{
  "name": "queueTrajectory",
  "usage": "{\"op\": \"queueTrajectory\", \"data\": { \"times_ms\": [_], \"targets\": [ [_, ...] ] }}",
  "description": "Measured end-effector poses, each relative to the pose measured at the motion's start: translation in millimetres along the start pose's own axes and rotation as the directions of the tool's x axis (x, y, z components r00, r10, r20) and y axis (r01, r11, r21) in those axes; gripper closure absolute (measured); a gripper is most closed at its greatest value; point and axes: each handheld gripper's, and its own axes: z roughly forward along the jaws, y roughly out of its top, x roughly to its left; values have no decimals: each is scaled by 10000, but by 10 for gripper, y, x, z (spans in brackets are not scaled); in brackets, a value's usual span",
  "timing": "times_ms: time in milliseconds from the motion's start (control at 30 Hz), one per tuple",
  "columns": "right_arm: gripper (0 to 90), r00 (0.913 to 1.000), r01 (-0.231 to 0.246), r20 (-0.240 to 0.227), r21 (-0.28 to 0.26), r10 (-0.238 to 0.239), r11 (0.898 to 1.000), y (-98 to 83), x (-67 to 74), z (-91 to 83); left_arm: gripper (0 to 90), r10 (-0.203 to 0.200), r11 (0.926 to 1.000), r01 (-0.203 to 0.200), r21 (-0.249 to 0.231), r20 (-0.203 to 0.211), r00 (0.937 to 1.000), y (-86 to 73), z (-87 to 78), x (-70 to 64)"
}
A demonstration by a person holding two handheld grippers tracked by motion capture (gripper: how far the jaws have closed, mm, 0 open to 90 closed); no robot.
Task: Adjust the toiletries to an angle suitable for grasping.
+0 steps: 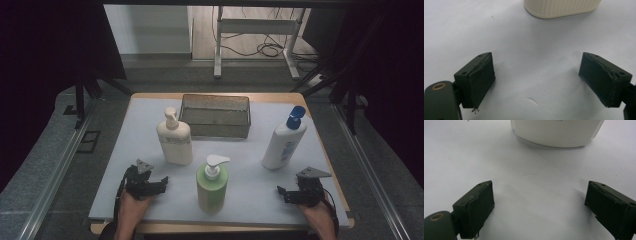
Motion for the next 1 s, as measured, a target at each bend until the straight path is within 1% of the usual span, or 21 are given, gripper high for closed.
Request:
{"op": "queueTrajectory", "data": {
  "times_ms": [267,333,1000],
  "targets": [
    [81,10000,35,62,6,-35,10000,1,5,1,134,17,10000,-17,-26,1,10000,-2,0,-4],
    [81,10000,-5,-2,2,5,10000,0,0,1,132,18,10000,-18,-12,2,10000,-1,1,-3],
    [81,10000,-27,-18,-15,27,10000,-2,-3,2,126,-63,10000,63,28,76,10000,5,6,8]
  ]
}}
